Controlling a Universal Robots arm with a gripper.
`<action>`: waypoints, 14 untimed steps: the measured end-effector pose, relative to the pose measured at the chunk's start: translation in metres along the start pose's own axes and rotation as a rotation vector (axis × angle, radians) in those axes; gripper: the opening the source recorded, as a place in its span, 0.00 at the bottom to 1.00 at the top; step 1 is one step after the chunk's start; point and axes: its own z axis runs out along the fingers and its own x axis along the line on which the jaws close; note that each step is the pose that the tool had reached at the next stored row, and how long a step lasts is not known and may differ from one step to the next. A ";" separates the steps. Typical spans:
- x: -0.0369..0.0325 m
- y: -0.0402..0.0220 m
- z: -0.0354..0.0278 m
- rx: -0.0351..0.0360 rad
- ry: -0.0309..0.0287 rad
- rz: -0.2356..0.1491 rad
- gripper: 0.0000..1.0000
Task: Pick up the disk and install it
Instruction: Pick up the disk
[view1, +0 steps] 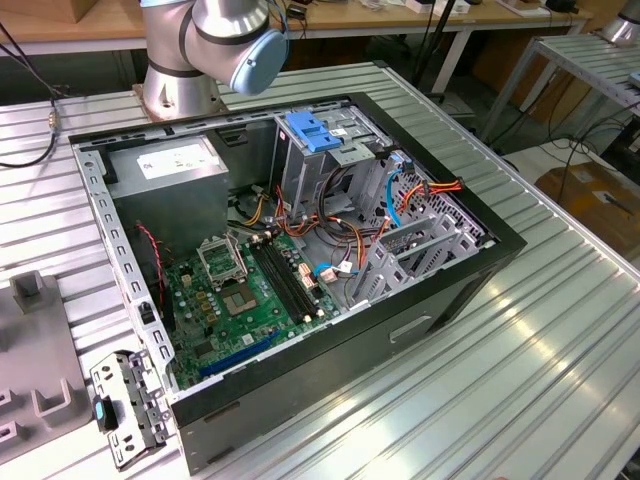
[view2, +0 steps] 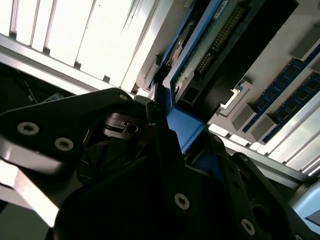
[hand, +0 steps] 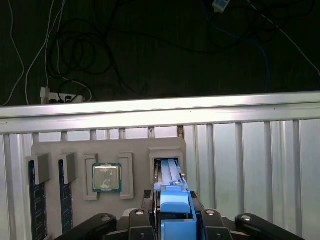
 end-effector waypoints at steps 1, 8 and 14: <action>0.0000 0.0000 0.0002 -0.0001 0.0000 0.000 0.37; 0.0000 0.0000 0.0007 0.0001 -0.0001 -0.010 0.37; 0.0000 0.0000 0.0007 0.0001 -0.0001 -0.013 0.37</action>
